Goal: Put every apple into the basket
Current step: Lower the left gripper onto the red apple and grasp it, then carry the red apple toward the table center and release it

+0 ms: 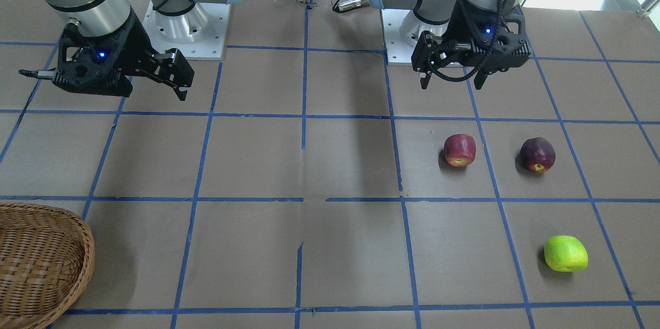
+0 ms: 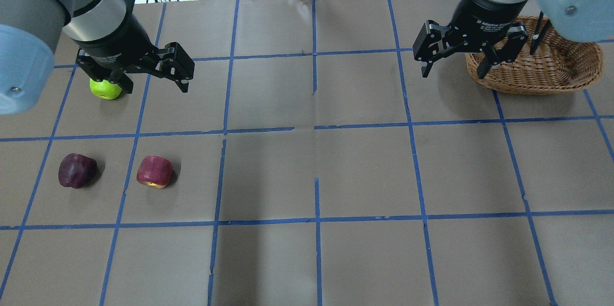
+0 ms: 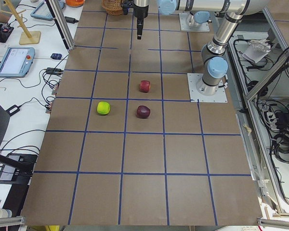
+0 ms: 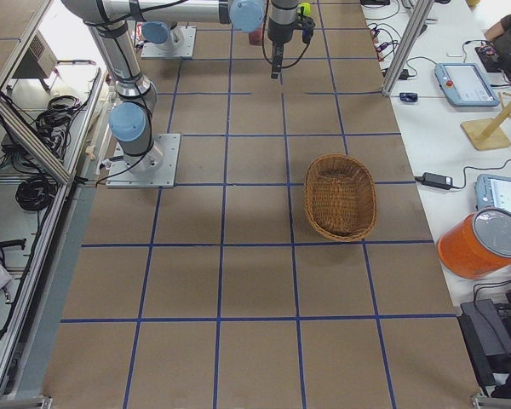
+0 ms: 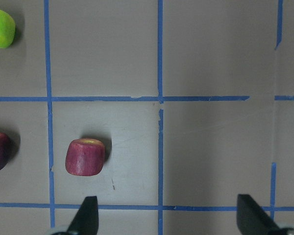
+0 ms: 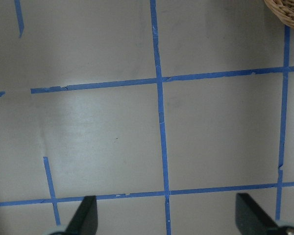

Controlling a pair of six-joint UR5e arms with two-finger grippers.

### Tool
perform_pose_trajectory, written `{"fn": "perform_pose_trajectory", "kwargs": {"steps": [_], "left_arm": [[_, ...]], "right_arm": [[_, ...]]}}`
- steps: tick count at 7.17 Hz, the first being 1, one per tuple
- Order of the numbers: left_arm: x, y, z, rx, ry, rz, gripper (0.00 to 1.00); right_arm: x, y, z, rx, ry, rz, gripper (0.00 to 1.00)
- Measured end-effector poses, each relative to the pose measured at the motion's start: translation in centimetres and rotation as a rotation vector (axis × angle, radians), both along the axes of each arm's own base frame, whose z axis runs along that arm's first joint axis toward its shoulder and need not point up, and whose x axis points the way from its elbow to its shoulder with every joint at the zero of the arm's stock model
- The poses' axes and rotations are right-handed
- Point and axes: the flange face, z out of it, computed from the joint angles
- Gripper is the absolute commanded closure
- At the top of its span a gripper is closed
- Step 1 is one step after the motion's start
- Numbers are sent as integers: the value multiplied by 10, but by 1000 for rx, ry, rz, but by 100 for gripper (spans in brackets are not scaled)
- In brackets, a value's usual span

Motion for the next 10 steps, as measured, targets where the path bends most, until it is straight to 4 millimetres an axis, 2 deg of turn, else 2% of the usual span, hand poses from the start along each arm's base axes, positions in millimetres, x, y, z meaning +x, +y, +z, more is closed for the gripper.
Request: {"fn": "perform_pose_trajectory", "kwargs": {"steps": [1, 2, 4, 5, 6, 8, 9, 10], "left_arm": [[24, -1, -26, 54, 0, -31, 0], [52, 1, -61, 97, 3, -62, 0], [113, 12, -147, 126, 25, -34, 0], [131, 23, -193, 135, 33, -6, 0], [137, 32, -232, 145, 37, 7, 0], [141, 35, -277, 162, 43, 18, 0], [142, 31, -289, 152, 42, 22, 38], [143, 27, -296, 138, 38, 22, 70]], "right_arm": [[0, 0, 0, 0, 0, 4, 0], [0, 0, 1, -2, -2, 9, 0], [0, 1, 0, 3, -2, 12, 0], [0, 1, -1, 5, -1, 12, 0], [0, 1, -1, 6, -1, 13, 0], [0, 1, 0, 3, -3, 14, 0], [0, 0, 0, 2, -4, 13, 0], [0, 0, 0, 3, -2, 13, 0]]}}
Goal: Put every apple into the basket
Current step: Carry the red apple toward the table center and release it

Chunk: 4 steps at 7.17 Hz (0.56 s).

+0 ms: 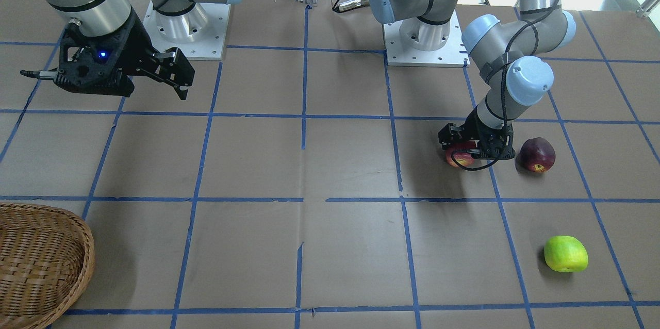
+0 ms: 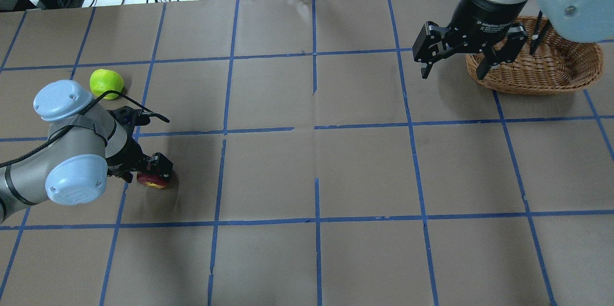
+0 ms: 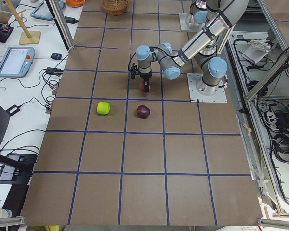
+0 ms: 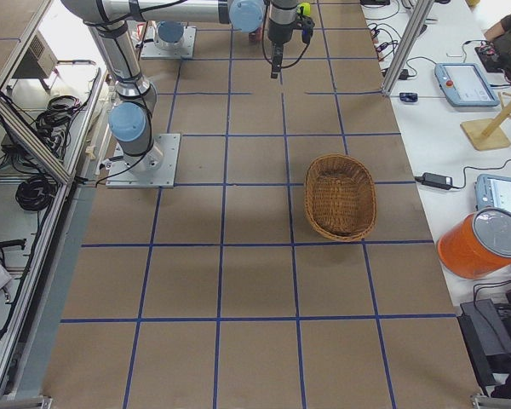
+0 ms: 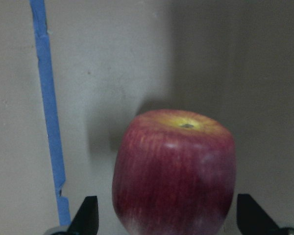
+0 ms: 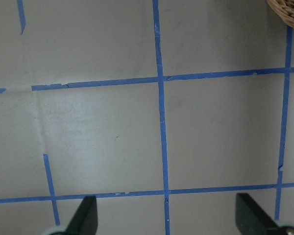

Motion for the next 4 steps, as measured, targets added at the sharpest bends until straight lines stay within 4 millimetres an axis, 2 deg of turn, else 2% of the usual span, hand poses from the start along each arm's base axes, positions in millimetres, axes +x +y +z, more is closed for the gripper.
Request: {"fn": "perform_pose_trajectory", "kwargs": {"steps": [1, 3, 4], "left_arm": [[0, -3, -2, -12, -4, -3, 96], [-11, -15, 9, -58, 20, -5, 97], [-34, -32, 25, -90, 50, 4, 97]], "right_arm": [[0, 0, -1, 2, 2, 0, 0], [0, 0, -1, 4, 4, 2, 0], [0, 1, -2, 5, 4, 2, 0]]}}
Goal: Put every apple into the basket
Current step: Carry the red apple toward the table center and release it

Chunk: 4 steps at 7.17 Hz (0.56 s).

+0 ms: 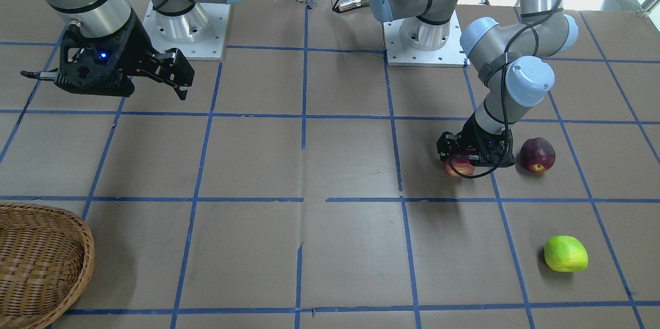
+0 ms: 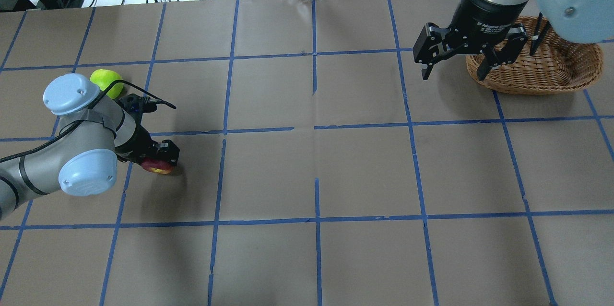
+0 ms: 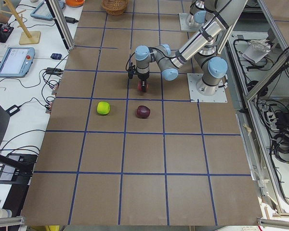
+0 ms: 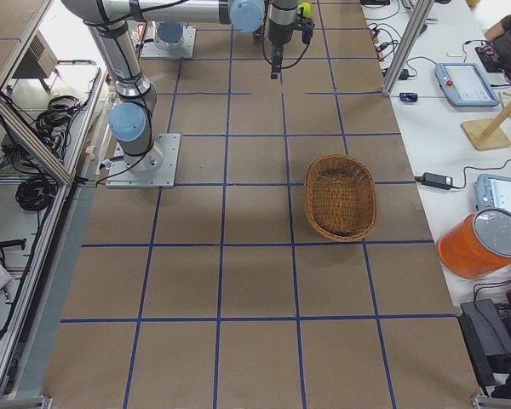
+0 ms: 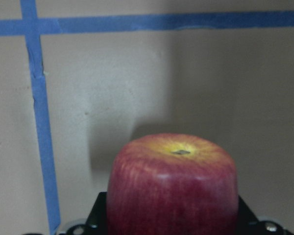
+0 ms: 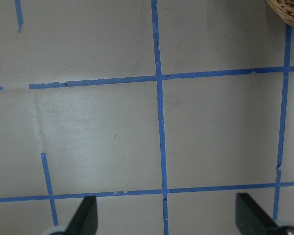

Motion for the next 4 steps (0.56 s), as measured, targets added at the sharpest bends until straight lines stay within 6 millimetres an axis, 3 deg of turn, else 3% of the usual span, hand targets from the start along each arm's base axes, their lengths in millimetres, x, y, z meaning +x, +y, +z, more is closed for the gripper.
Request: {"fn": "perform_pose_trajectory", "kwargs": {"steps": [1, 2, 4], "left_arm": [[-45, -17, 17, -24, 18, 4, 96], [-106, -33, 32, -50, 32, 29, 96], [-215, -63, 42, -73, 101, 131, 93]], "right_arm": [[0, 0, 0, 0, 0, 0, 0], [-1, -1, -1, -1, 1, -2, 0], [-1, -2, 0, -7, 2, -3, 0]]}}
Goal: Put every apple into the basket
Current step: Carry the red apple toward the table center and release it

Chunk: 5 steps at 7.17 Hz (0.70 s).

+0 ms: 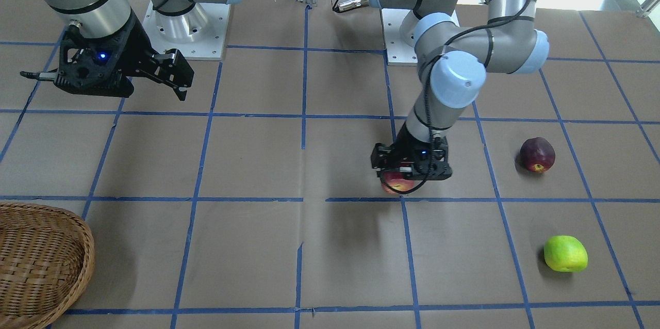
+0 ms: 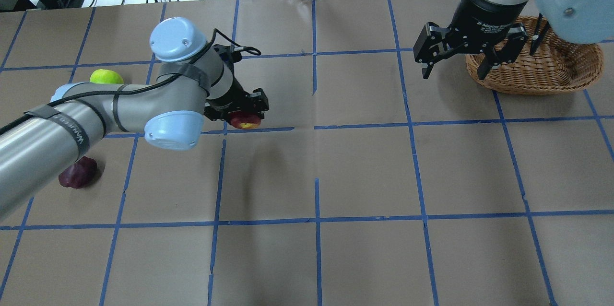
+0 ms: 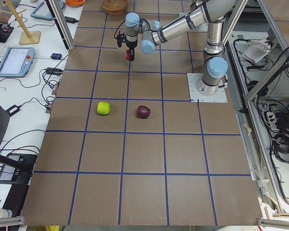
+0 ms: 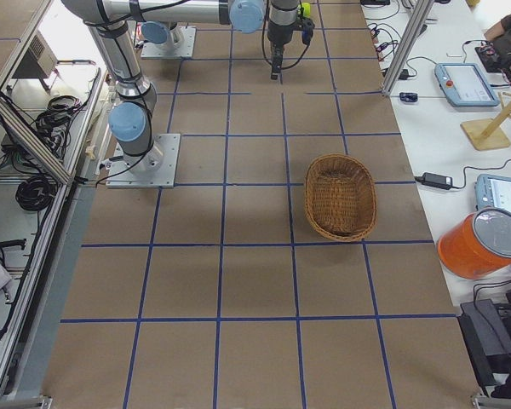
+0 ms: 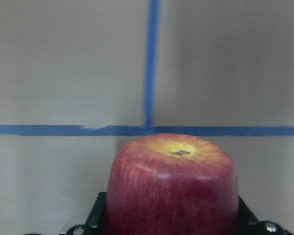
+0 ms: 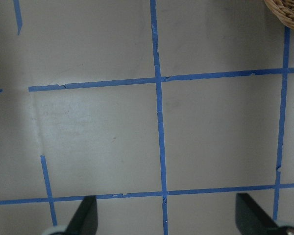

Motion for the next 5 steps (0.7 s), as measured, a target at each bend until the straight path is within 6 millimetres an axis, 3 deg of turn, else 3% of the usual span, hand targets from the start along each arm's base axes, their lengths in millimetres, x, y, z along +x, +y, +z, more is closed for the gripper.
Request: {"fn": "perform_pose_trajectory", "kwargs": {"steps": [1, 2, 3, 5], "left_arm": [[-46, -12, -8, 12, 35, 16, 85], [-80, -20, -22, 25, 50, 9, 11], [-99, -26, -36, 38, 52, 0, 0], [-107, -22, -59, 68, 37, -13, 0]], "right_arm": [[-1, 0, -1, 2, 1, -1, 0], [-2, -1, -2, 6, 1, -6, 0], [-4, -2, -4, 10, 0, -12, 0], [-6, -4, -5, 11, -1, -16, 0]]}}
